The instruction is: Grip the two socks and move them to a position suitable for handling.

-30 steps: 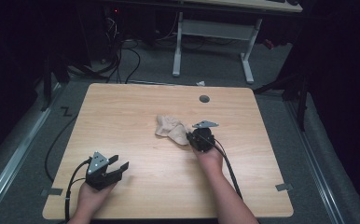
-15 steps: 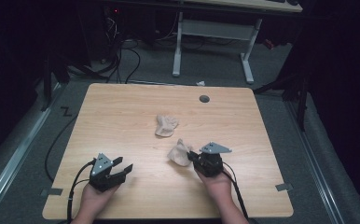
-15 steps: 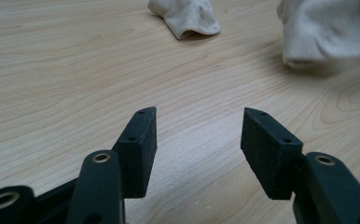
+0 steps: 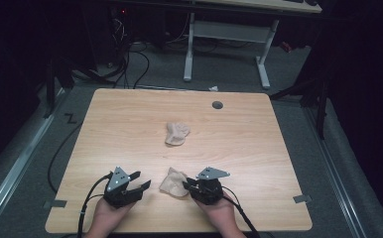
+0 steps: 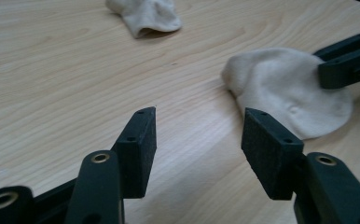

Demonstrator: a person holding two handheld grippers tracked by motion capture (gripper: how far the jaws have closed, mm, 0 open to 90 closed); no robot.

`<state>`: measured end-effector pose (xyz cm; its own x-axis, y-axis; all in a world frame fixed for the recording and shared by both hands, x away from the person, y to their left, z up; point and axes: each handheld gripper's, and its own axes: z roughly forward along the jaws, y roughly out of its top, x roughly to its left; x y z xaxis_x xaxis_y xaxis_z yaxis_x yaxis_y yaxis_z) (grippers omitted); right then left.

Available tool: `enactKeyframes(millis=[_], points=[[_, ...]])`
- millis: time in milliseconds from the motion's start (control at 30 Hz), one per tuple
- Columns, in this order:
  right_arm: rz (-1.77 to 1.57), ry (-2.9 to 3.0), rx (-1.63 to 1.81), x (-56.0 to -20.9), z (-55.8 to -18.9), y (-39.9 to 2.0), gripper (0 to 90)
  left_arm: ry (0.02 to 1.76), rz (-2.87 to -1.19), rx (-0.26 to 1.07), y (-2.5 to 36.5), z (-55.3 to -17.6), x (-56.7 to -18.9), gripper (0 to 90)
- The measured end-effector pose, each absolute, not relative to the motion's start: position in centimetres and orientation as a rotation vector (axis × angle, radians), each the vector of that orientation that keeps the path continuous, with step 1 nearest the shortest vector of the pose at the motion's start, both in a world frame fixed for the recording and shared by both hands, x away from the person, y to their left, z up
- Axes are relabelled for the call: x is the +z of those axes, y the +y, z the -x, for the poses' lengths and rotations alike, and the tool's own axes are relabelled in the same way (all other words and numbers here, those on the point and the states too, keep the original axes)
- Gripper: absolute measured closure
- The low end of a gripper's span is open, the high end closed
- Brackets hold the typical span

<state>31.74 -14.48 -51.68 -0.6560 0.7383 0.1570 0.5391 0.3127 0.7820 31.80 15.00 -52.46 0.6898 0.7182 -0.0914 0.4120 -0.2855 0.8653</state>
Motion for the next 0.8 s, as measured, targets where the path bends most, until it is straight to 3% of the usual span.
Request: enactKeyframes(millis=[367,600,667,800], points=[[-1.2,2.183,1.308,-50.9,-30.6,-18.5,73.1,0.683,-2.051,0.341,7.8,-29.5,-51.9,46.5],[-1.238,2.122,1.385,-51.5,-29.1,-20.4,73.0,0.668,-2.187,0.36,3.7,-30.3,-52.9,49.9],[-1.231,2.112,1.399,-51.3,-29.0,-20.8,72.9,0.685,-2.205,0.386,3.3,-30.4,-53.1,54.5],[-1.236,2.098,1.411,-51.3,-29.1,-21.4,73.0,0.711,-2.199,0.414,3.3,-30.6,-53.0,79.4]])
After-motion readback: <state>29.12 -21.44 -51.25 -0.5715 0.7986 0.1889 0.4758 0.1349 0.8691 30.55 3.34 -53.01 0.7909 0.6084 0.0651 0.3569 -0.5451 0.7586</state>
